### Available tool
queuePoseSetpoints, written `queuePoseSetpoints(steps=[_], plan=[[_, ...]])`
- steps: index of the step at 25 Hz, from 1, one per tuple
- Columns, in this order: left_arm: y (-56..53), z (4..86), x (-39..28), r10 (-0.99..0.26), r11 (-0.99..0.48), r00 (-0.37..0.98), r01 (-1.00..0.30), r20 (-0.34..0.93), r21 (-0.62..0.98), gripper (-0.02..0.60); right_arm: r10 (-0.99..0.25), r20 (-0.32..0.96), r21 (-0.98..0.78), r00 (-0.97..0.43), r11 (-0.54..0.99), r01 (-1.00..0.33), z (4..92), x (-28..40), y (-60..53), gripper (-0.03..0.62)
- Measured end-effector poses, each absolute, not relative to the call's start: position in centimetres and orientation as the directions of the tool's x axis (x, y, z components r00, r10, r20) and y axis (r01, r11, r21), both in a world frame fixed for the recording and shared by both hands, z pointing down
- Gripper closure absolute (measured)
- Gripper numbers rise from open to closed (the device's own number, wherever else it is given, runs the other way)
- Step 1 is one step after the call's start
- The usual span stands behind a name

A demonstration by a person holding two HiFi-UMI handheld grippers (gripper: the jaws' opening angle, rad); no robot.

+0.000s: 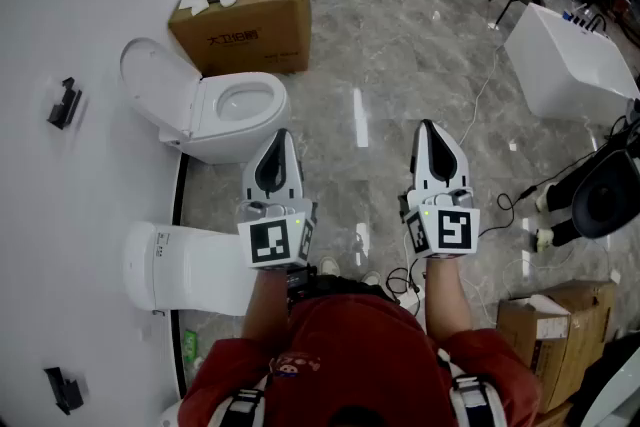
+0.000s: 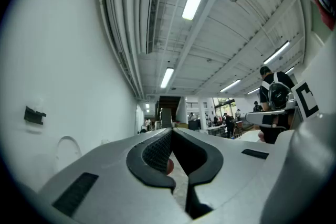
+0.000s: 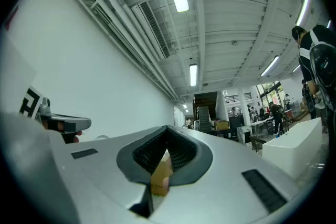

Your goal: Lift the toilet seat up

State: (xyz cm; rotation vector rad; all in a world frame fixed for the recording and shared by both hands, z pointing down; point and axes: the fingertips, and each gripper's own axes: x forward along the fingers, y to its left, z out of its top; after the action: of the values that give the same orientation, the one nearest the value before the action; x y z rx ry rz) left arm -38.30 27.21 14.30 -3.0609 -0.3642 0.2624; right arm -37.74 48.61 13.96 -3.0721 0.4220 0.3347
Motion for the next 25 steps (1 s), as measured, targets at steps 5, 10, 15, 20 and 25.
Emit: queuePoseSetpoints(steps=[5,10,15,20,25], plan=[[28.8,14.4,-39.7,0.245,-0.969,0.958,0.239,-0.153,-0.057,0.571,-0.275,-0.214,-0.007,0.937,-0.959,-0.283,14.1,-38.5,50.0,0.582],[29.1,13.5,-39.3,0.259,-0.966,0.952,0.252,-0.166,-0.060,0.571,-0.269,-0.220,-0.007,0.937,-0.961,-0.278,13.5,-38.3,49.9,0.582],[28.5,13.5,-38.5,0.261,-0.965,0.950,0.255,-0.171,-0.056,0.571,-0.259,-0.223,-0.023,0.940,-0.962,-0.270,13.2,-37.5,49.5,0.581],[26.5,13.7,-37.5,0.258,-0.966,0.952,0.253,-0.163,-0.049,0.571,-0.277,-0.205,-0.042,0.939,-0.956,-0.291,13.8,-36.3,47.5,0.582],[23.8,14.2,-36.6,0.259,-0.966,0.953,0.255,-0.158,-0.043,0.571,-0.270,-0.199,-0.066,0.942,-0.955,-0.288,14.5,-35.2,45.2,0.581]])
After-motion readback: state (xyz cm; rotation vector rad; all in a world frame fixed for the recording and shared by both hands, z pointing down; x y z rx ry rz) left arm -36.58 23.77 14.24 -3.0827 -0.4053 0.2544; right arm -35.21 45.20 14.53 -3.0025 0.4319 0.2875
